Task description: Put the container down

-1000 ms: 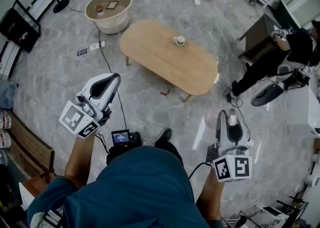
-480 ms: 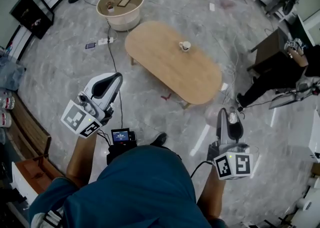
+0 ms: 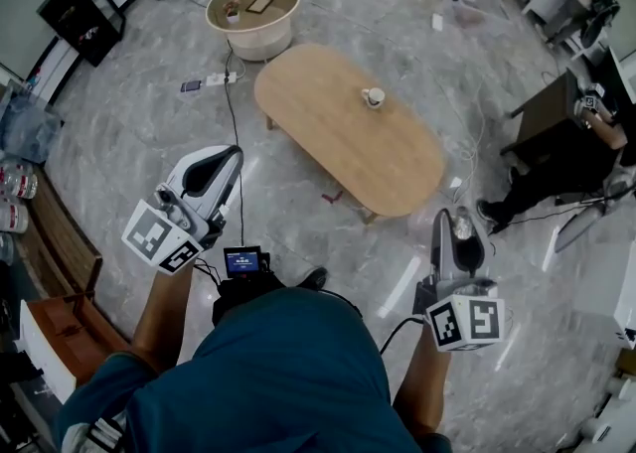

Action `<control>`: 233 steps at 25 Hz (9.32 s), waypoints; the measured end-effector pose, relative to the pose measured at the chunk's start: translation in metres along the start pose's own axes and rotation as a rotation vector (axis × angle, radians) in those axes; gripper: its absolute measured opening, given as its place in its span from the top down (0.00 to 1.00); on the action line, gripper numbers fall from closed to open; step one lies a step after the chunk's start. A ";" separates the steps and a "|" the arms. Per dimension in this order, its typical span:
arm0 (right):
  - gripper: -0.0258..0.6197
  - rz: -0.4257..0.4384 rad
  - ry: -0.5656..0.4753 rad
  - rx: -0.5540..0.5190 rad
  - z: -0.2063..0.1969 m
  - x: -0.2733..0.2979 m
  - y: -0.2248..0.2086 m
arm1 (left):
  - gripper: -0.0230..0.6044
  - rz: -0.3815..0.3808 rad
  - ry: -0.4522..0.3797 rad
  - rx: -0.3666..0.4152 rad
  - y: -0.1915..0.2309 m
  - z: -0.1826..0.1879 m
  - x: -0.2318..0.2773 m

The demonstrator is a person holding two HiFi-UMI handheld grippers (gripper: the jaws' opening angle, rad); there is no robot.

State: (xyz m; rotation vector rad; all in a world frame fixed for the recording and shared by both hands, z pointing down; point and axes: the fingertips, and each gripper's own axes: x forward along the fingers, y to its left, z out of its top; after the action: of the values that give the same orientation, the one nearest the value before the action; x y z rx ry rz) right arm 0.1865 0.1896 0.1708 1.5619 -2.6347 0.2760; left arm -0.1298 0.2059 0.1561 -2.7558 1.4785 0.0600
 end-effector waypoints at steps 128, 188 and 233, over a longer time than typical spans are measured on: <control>0.75 -0.196 0.149 0.100 -0.207 0.423 -0.238 | 0.97 -0.343 0.321 -0.027 0.170 -0.284 0.463; 0.75 -0.155 0.386 0.158 -0.511 0.542 -0.319 | 0.97 -0.319 0.529 -0.073 0.157 -0.584 0.535; 0.74 -0.091 0.548 0.069 -0.573 0.550 -0.302 | 0.97 -0.307 0.528 -0.082 0.177 -0.600 0.536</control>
State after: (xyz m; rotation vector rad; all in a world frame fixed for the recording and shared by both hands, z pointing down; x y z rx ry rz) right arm 0.1657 -0.3198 0.8512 1.3699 -2.1461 0.6839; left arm 0.0347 -0.3563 0.7353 -3.1875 1.1082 -0.6706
